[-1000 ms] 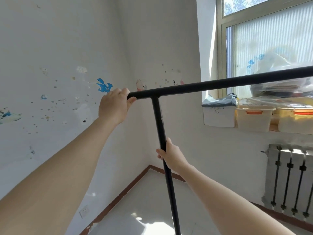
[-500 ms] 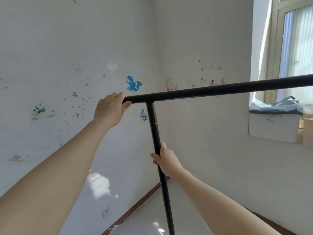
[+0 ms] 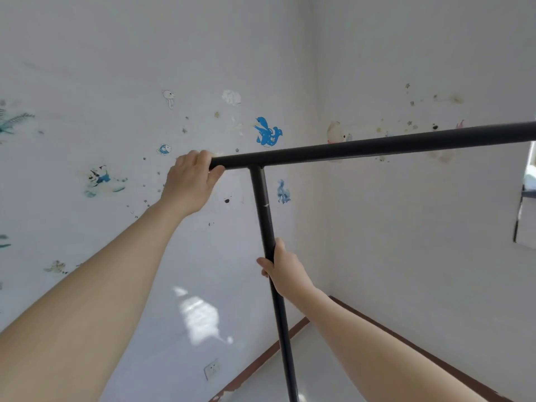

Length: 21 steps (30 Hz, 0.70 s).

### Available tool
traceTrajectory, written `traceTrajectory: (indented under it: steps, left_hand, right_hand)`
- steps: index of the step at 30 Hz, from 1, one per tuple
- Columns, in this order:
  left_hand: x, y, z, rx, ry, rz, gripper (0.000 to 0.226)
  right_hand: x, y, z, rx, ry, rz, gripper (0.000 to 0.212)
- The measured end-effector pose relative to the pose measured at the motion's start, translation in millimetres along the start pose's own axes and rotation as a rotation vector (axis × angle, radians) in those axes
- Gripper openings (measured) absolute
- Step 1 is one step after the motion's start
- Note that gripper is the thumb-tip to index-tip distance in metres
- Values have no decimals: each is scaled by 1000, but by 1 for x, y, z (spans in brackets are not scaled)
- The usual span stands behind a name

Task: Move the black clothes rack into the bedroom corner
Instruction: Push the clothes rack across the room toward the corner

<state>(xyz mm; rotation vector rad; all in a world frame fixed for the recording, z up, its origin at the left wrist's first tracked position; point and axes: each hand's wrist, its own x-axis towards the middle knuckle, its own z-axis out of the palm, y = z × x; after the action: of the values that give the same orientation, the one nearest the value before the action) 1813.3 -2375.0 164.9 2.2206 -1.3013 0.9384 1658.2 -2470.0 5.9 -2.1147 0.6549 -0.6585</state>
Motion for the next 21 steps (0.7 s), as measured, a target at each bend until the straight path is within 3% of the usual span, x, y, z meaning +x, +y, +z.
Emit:
traceTrajectory:
  steps: [14, 21]
  left_hand:
    - [43, -206, 46, 48, 2, -18, 42]
    - [53, -274, 52, 179, 0, -5, 44]
  right_hand:
    - [128, -73, 161, -74, -23, -24, 26]
    - [166, -97, 213, -48, -86, -47, 24]
